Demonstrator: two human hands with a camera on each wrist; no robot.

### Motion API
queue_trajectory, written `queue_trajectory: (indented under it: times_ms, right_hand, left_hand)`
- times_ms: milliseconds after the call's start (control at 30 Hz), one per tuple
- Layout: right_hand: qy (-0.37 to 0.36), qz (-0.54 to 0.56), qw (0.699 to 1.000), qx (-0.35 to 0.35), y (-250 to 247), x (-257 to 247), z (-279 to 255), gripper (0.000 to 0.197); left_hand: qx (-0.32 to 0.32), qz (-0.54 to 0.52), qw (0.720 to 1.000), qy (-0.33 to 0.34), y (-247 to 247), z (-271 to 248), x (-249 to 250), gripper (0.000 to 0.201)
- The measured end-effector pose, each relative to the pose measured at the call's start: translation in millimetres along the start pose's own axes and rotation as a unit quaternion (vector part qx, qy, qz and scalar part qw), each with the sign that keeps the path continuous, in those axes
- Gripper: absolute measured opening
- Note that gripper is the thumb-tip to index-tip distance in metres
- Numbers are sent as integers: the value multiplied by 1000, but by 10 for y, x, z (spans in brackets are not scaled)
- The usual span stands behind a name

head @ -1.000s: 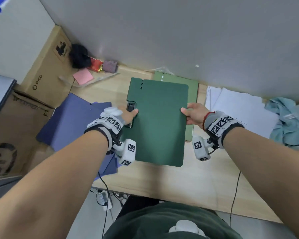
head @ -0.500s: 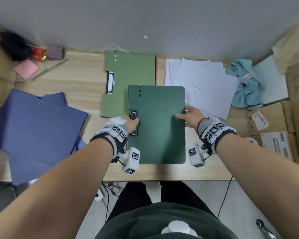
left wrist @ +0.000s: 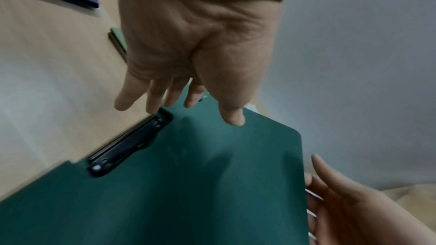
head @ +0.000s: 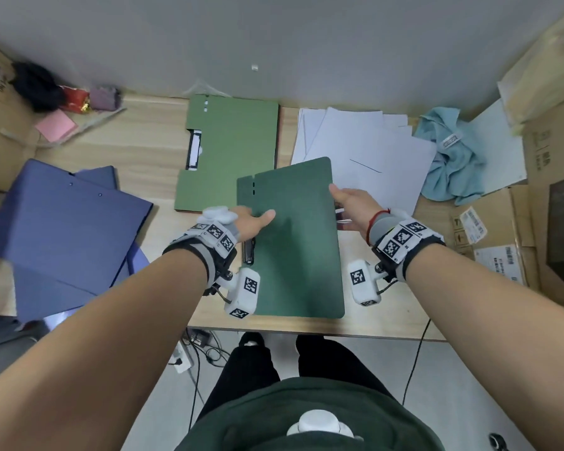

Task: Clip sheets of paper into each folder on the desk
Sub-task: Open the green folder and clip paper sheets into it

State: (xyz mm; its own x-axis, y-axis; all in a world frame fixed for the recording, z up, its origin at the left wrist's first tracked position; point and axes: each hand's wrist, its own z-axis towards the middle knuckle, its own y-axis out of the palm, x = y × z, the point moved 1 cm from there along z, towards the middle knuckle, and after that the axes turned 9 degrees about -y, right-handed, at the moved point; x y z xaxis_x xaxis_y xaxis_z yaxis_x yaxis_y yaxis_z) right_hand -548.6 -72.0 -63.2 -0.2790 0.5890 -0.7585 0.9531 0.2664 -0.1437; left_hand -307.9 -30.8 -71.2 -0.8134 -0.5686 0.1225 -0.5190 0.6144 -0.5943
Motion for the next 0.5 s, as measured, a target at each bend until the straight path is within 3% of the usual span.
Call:
queue_trajectory:
  times_ms: [67, 100, 200, 333, 433, 500]
  right_hand:
    - [-16, 2, 1000, -27, 72, -241, -70, 53]
    - [-25, 6, 999, -43, 131, -356, -107, 56]
    - [-56, 10, 994, -89, 400, -647, -197, 60]
    - [-76, 1, 987, -142, 905, -868, -281, 58]
    - [-74, -9, 982, -172, 1295, -941, -341, 50]
    - [-61, -28, 980, -185, 1403, -905, -332, 46]
  left_hand:
    - [17, -46, 999, 12, -135, -128, 94, 114]
    - [29, -83, 996, 19, -203, -204, 145, 113]
    - [64, -187, 980, 30, -427, -371, 223, 94]
    - [73, -269, 960, 37, -673, -514, 73, 89]
    - [87, -274, 957, 33, -789, -509, -258, 85]
    - [108, -271, 956, 39, -831, -483, -398, 70]
